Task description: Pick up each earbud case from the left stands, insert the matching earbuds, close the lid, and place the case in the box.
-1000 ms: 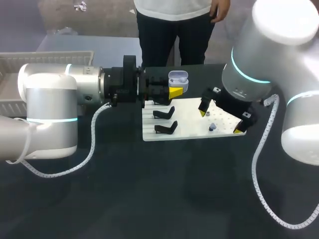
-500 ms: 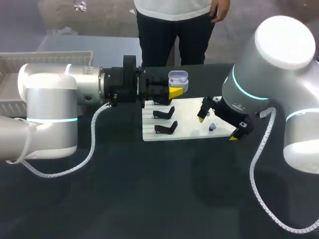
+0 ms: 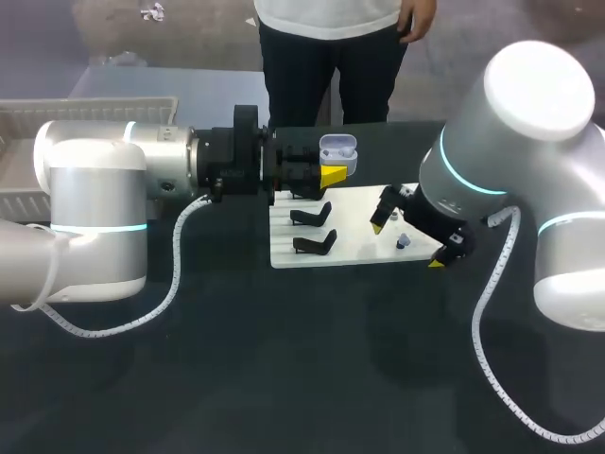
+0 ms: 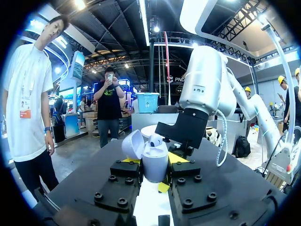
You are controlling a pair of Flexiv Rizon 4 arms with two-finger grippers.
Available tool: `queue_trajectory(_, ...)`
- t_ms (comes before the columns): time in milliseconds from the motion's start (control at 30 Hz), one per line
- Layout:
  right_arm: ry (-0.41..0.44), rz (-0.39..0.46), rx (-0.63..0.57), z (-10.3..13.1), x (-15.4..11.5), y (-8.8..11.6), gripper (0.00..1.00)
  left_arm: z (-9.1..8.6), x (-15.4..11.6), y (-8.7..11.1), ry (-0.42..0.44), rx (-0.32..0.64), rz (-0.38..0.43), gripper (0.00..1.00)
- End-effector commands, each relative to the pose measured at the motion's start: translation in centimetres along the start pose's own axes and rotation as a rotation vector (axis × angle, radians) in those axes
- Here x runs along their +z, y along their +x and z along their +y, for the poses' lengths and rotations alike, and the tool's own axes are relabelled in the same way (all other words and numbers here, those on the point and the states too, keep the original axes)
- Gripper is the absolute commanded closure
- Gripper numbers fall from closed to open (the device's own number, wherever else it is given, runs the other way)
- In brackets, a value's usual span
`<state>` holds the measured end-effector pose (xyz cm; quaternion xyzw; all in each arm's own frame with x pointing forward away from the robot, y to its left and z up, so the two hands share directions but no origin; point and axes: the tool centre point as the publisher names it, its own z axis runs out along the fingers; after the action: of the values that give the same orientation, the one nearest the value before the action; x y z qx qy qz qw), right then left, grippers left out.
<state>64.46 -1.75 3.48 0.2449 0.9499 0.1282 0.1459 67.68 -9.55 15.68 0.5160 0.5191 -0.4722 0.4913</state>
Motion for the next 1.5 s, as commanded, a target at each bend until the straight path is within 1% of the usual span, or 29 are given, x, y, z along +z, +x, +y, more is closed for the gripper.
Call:
queue_trajectory(33,-0.002,0.002,-0.007,0.2,0.5,-0.1,0.12,-0.1,0.0,0.1,-0.005,0.004,-0.005,1.00)
queue_trajectory(100,-0.004,0.002,-0.008,0.3,0.4,-0.2,0.20,-0.1,0.0,0.1,-0.005,0.004,-0.005,1.00)
queue_trajectory(200,-0.005,0.005,-0.010,0.3,0.4,-0.2,0.28,-0.1,0.0,0.1,-0.005,0.004,-0.005,1.00)
queue_trajectory(267,-0.005,0.007,-0.010,0.3,0.4,-0.2,0.33,-0.1,0.0,0.1,-0.005,0.004,-0.005,1.00)
queue_trajectory(300,-0.005,0.007,-0.010,0.3,0.4,-0.2,0.31,-0.1,0.0,0.1,-0.005,0.004,-0.005,1.00)
queue_trajectory(467,-0.006,0.007,-0.009,0.3,0.4,-0.2,0.43,-0.1,0.0,0.1,-0.005,0.004,-0.005,1.00)
queue_trajectory(500,-0.008,0.008,-0.009,0.4,0.4,-0.2,0.43,-0.1,0.0,0.1,-0.005,0.004,-0.005,1.00)
queue_trajectory(567,-0.008,0.008,-0.010,0.4,0.5,-0.2,0.49,-0.1,0.0,0.1,-0.005,0.004,-0.005,1.00)
queue_trajectory(833,-0.004,0.013,-0.014,0.7,1.0,-0.3,0.53,-0.1,0.0,0.1,-0.005,0.004,-0.005,1.00)
queue_trajectory(1200,0.001,0.017,-0.010,0.6,1.4,-0.5,0.54,-0.1,0.0,0.1,-0.005,0.004,-0.005,1.00)
queue_trajectory(1500,0.004,0.016,-0.009,0.6,1.4,-0.6,0.59,-0.1,0.0,0.1,-0.005,0.004,-0.005,1.00)
